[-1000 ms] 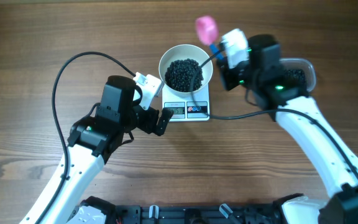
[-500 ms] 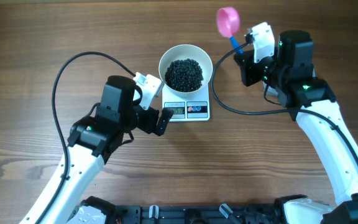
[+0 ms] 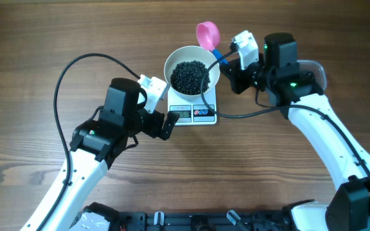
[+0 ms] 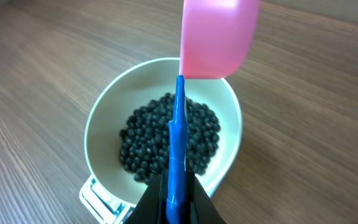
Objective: Scoop item into bowl and weigh 150g on scale
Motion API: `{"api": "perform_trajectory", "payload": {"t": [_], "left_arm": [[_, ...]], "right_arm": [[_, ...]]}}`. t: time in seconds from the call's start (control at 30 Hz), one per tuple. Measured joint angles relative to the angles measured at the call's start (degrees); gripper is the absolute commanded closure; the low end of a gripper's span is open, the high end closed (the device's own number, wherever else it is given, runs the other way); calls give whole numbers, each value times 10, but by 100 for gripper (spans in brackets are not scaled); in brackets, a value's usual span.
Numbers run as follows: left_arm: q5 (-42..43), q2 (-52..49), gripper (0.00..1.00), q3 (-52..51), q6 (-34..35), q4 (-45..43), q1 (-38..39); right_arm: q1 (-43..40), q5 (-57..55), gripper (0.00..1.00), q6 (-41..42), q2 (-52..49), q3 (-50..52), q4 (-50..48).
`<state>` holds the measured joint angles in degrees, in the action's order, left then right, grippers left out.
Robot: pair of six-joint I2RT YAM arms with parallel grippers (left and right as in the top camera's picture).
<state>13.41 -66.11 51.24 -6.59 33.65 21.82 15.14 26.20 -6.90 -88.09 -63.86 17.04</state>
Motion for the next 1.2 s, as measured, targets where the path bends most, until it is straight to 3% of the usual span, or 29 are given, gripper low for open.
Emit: {"api": "perform_trajectory", "payload": {"t": [1.2], "left_arm": [[0,0,0,0,0,0,0]], "right_arm": [[52,-75,96,-85,-84,0,22]]}}
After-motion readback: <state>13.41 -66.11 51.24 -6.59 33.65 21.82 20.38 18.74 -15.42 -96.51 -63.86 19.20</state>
